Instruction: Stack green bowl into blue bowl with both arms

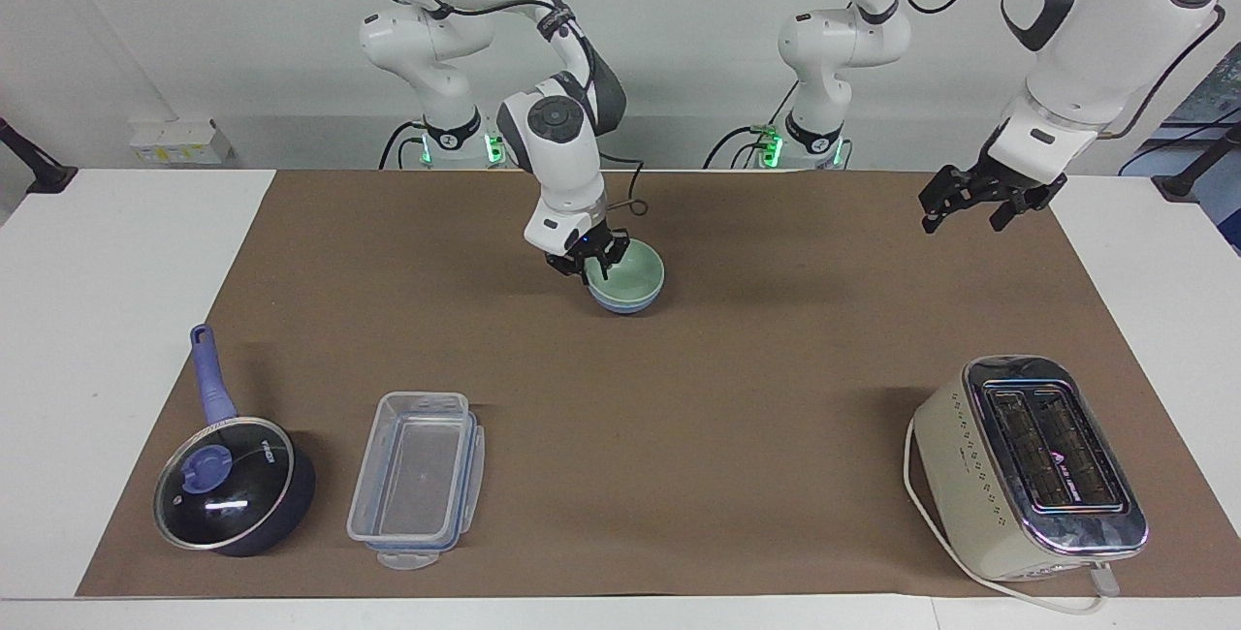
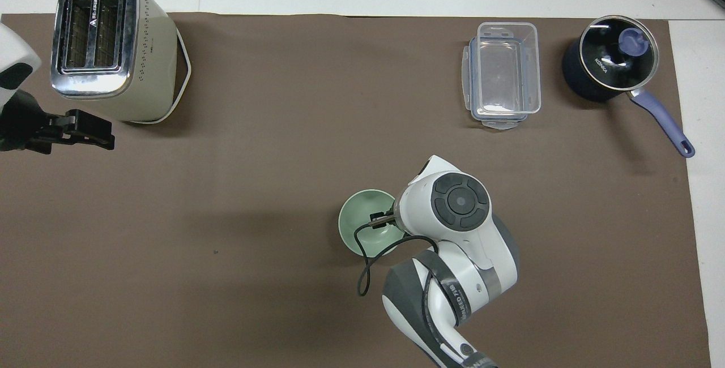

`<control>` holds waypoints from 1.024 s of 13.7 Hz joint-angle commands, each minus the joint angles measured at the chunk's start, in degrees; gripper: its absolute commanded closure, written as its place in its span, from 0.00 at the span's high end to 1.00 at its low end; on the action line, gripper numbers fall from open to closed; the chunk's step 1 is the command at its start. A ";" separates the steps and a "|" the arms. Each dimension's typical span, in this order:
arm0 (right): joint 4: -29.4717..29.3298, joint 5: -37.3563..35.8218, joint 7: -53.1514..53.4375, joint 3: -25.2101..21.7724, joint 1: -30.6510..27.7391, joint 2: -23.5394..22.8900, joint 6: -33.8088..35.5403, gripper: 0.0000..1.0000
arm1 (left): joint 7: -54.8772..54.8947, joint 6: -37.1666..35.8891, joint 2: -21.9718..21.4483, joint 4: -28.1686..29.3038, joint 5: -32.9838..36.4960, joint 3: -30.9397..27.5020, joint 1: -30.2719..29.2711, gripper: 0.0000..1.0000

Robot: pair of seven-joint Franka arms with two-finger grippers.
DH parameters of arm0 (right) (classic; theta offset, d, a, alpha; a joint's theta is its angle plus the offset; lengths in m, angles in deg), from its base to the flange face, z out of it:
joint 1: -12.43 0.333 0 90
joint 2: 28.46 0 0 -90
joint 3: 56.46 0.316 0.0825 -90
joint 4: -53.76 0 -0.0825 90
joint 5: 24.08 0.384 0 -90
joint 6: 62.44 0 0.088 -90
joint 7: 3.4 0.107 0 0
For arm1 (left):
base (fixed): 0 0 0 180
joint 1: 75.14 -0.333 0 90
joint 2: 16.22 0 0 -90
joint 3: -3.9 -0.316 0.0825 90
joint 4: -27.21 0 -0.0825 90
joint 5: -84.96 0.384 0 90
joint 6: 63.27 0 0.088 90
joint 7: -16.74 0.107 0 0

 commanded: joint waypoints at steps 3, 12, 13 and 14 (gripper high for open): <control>-1.42 0.77 0.88 -0.75 -2.32 4.53 2.47 1.00 | 0.17 -0.47 -0.58 0.17 -0.71 0.59 -1.01 1.00; -19.15 -1.86 -2.72 -0.93 -19.19 8.76 23.11 1.00 | 0.08 -0.39 -0.58 0.17 -0.71 0.59 -1.01 1.00; -21.44 -3.60 -2.81 -0.84 -20.43 8.06 24.70 1.00 | 0.08 -0.47 -0.58 0.17 -0.71 0.59 -1.01 1.00; -23.98 -5.36 -2.81 -0.84 -20.88 7.88 26.80 1.00 | 0.08 -0.47 -0.67 0.17 -0.71 0.59 -1.01 1.00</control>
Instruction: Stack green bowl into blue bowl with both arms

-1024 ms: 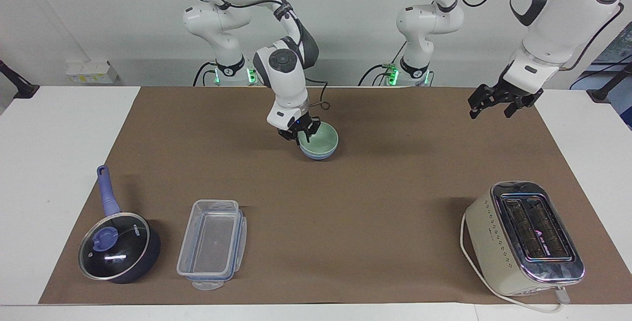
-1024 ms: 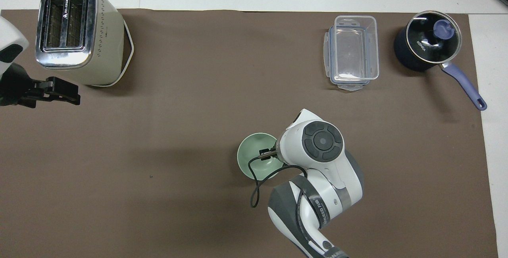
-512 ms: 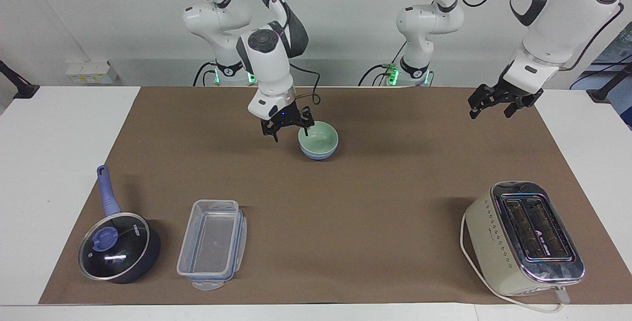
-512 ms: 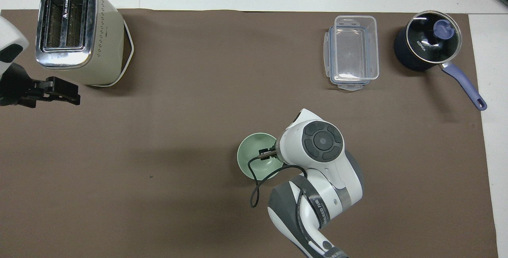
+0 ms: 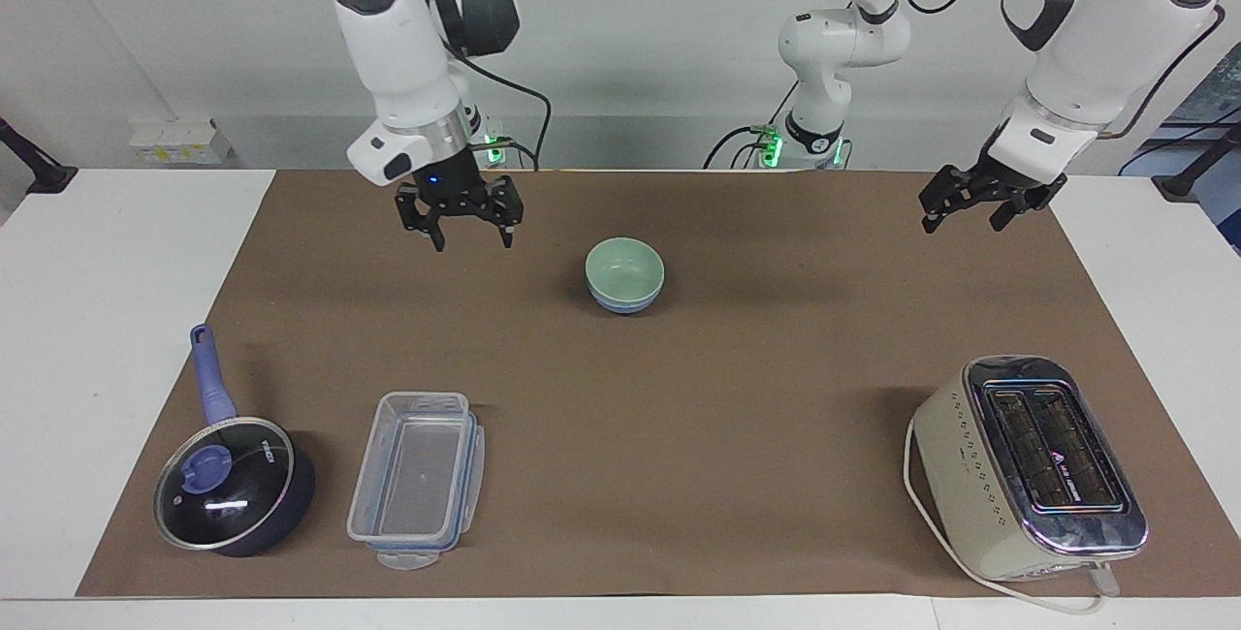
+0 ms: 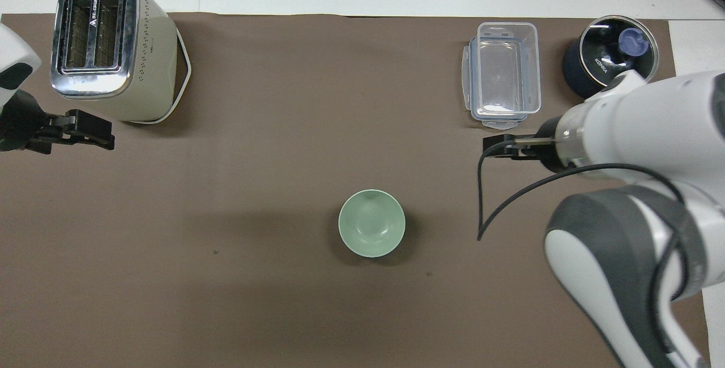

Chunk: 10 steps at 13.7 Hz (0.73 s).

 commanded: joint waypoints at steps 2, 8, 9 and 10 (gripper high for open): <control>-12.59 -4.89 -0.29 0.62 -2.20 -4.83 9.93 1.00 | 0.08 -0.38 -0.66 0.17 -0.71 0.59 -1.01 1.00; -22.12 -11.93 -0.20 0.71 -2.91 -6.95 21.99 1.00 | 0.08 -0.47 -0.57 0.17 -0.71 0.59 -1.01 1.00; -21.17 -10.97 0.41 0.79 -2.91 -6.08 21.56 1.00 | 0.08 -0.47 -0.57 0.17 -0.71 0.59 -1.01 1.00; -18.37 -9.48 0.50 0.71 -3.17 -4.42 21.12 1.00 | 0.08 -0.47 -0.57 0.17 -0.71 0.59 -1.01 1.00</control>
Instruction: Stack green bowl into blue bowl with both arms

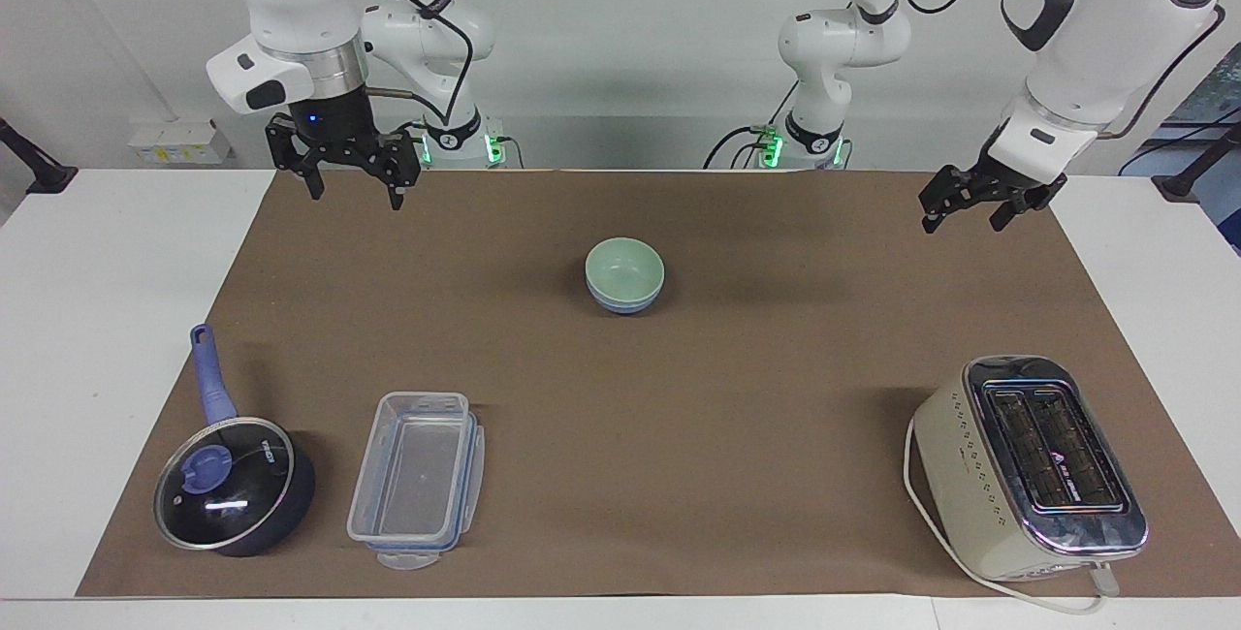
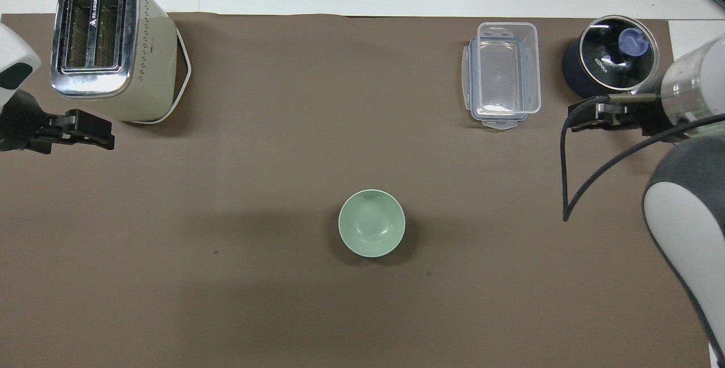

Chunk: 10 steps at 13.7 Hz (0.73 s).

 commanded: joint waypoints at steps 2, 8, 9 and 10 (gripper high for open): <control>5.52 4.78 0.63 0.63 -1.94 3.42 -0.84 1.00 | 0.17 -0.47 -0.57 0.17 -0.71 0.59 -1.01 1.00; 7.91 5.15 -0.25 0.72 -2.74 4.84 -0.84 1.00 | 0.17 -0.47 -0.57 0.17 -0.71 0.59 -1.01 1.00; 7.91 5.15 -0.16 0.72 -2.74 4.84 -0.75 1.00 | 0.08 -0.47 -0.57 0.17 -0.71 0.59 -1.01 1.00; 8.17 5.15 -0.07 0.72 -2.65 5.10 -0.67 1.00 | 0.08 -0.47 -0.66 0.17 -0.71 0.59 -1.01 1.00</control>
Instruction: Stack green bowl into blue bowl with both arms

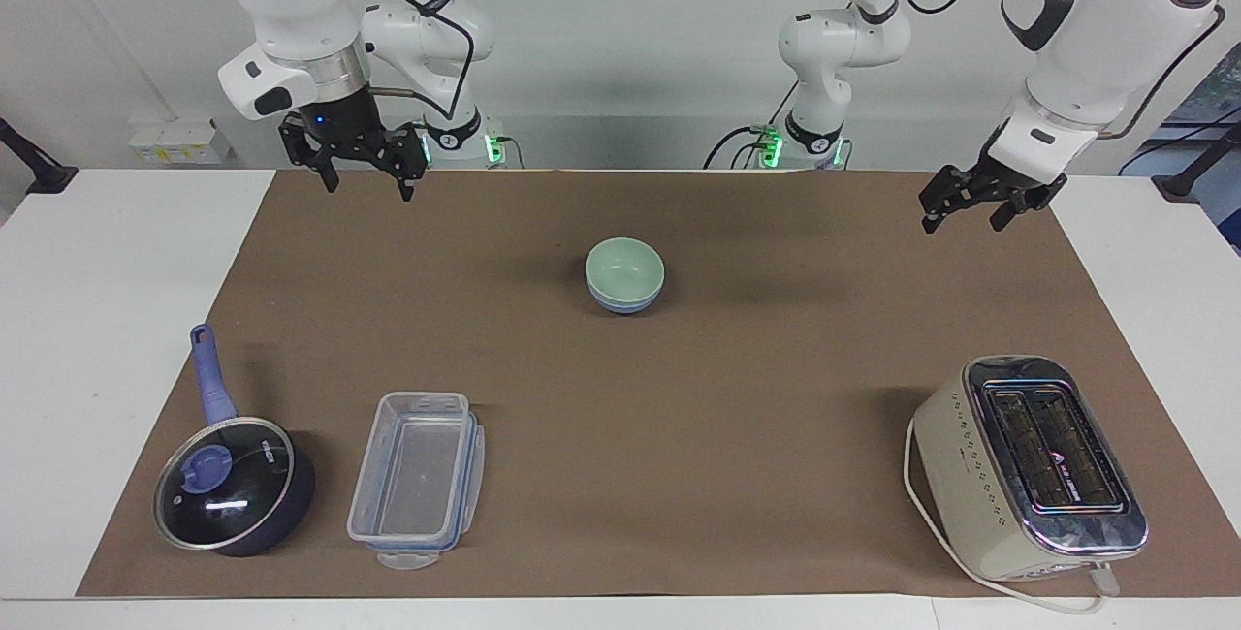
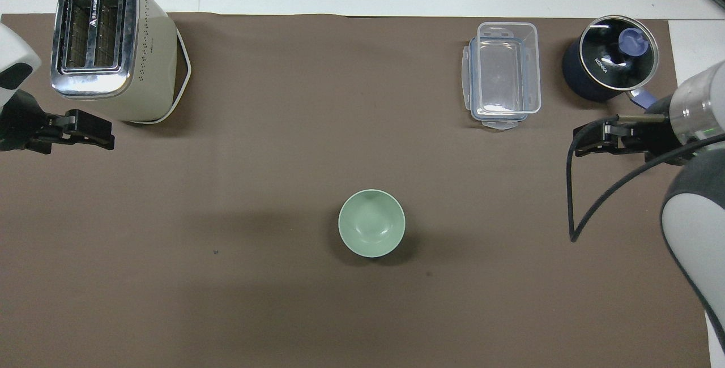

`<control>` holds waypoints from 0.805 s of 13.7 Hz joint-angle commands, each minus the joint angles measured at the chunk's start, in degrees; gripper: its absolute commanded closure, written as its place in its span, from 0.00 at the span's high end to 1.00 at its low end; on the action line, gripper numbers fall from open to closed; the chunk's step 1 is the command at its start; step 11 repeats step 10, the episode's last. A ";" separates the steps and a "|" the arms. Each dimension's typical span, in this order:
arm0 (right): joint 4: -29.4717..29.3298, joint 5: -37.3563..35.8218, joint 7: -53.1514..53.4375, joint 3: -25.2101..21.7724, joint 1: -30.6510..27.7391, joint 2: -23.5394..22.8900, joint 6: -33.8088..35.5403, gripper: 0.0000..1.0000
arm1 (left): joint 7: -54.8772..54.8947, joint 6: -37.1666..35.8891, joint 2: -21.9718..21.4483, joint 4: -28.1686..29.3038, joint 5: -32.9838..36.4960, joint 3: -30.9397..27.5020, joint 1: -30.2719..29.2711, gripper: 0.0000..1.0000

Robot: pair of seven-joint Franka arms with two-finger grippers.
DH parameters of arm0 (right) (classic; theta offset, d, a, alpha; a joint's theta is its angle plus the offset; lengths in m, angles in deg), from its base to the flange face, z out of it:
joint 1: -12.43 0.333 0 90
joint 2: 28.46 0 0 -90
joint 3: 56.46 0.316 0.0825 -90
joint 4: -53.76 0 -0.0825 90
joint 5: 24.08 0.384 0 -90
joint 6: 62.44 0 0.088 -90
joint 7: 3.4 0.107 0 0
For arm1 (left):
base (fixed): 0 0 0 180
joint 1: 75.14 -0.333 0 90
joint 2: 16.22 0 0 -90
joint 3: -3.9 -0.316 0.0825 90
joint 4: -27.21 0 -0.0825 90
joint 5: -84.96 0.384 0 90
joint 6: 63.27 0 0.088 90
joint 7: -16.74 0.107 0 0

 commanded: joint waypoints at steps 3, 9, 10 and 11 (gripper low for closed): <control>4.74 1.26 -0.35 0.68 -1.18 3.45 -1.16 1.00 | 0.08 -0.47 -0.57 0.17 -0.71 0.59 -1.01 1.00; 4.74 3.19 -0.62 0.60 -1.36 3.45 -1.34 1.00 | 0.08 -0.39 -0.57 0.17 -0.71 0.59 -1.01 1.00; 4.74 3.19 -0.62 0.60 -1.36 3.37 -1.34 1.00 | 0.08 -0.47 -0.66 0.17 -0.71 0.59 -1.01 1.00; 4.74 3.19 -0.62 0.60 -1.36 3.37 -1.34 1.00 | 0.08 -0.47 -0.66 0.17 -0.71 0.59 -1.01 1.00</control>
